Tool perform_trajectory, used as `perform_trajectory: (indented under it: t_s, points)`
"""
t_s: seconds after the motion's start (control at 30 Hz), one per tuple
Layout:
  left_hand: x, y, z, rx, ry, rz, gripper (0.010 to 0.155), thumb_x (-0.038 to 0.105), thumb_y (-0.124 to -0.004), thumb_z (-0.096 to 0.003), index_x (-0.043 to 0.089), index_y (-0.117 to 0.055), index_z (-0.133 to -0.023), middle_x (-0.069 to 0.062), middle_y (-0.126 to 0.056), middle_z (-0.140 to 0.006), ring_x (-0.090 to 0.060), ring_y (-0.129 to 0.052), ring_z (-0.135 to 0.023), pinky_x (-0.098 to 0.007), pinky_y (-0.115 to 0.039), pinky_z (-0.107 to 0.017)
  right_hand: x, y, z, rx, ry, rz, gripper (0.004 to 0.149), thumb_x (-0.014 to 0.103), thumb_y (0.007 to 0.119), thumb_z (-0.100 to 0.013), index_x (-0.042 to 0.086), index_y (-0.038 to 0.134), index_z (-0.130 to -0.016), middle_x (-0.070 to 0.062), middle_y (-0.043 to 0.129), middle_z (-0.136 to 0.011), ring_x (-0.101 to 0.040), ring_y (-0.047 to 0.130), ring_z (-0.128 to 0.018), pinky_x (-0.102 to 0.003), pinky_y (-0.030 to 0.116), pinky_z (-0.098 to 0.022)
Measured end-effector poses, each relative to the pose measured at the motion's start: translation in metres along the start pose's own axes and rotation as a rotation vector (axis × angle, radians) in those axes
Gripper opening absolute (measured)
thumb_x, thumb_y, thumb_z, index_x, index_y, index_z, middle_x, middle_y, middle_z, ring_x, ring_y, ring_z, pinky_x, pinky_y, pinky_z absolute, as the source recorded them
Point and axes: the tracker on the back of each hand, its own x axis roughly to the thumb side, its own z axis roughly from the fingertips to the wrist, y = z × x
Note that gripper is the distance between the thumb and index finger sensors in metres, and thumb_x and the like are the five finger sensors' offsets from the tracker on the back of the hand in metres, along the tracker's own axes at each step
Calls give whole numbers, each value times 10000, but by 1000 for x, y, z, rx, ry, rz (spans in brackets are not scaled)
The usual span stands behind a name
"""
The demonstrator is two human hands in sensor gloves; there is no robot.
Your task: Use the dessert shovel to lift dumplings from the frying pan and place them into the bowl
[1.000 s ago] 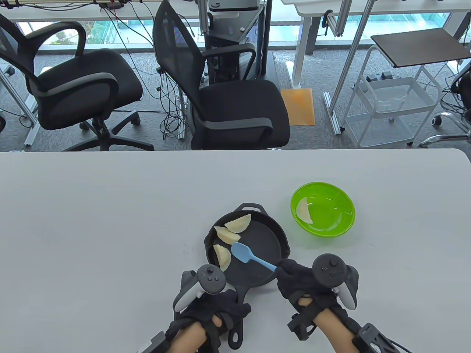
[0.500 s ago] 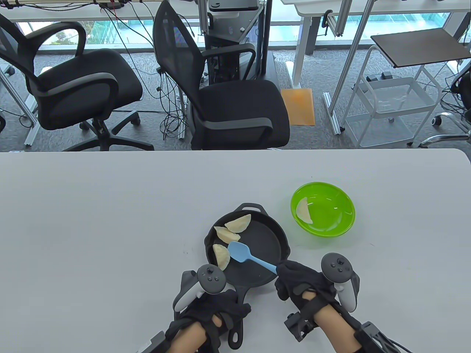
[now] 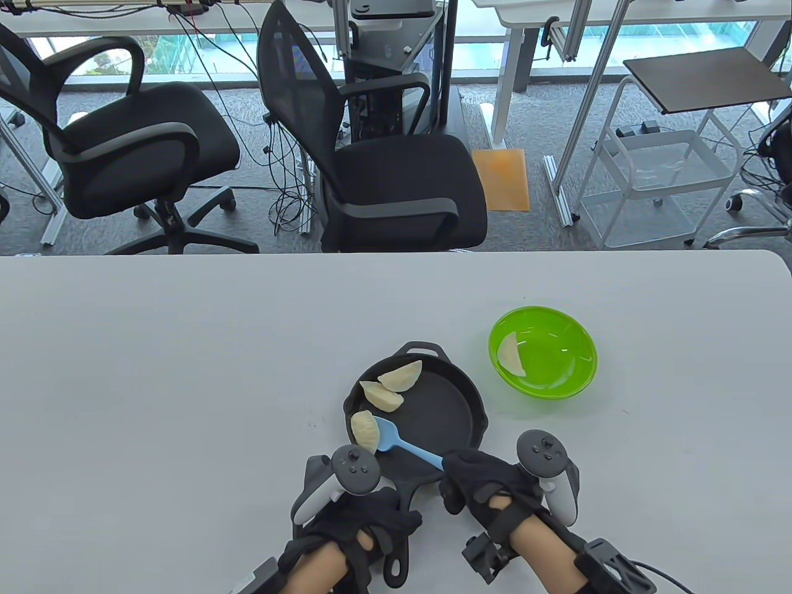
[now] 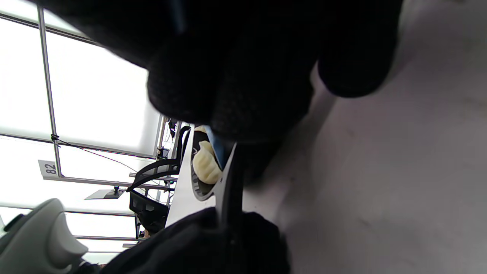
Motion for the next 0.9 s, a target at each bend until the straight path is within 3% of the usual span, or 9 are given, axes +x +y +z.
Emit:
perform_trajectory:
  t_s: [0.27,0.4,0.9]
  points:
    - [0,0,0,0,0,0,666,717,-739,-483,238,-746,-947,58,-1022,-632,-257,-1045,-425,-450,-879,-383,-7,-1,-3,88,83,-94,592,430,739,-548,39,724,-992,9,961,-691,-253,1021,-539,-512,707,-609]
    - [0,0,0,0,0,0,665,716,-739,-484,238,-747,-946,58,-1021,-632,-257,-1045,-423,-450,-880,-382,-6,-2,-2,88,153,-65,565,410,765,-548,61,756,-992,-13,973,-695,-256,1034,-521,-497,724,-593]
    - [0,0,0,0,0,0,662,716,-739,-483,242,-747,-945,60,-1020,-632,-255,-1045,-422,-449,-880,-381,-4,-2,-2,101,156,-53,557,377,746,-540,53,748,-993,-15,962,-714,-252,1033,-533,-490,723,-588]
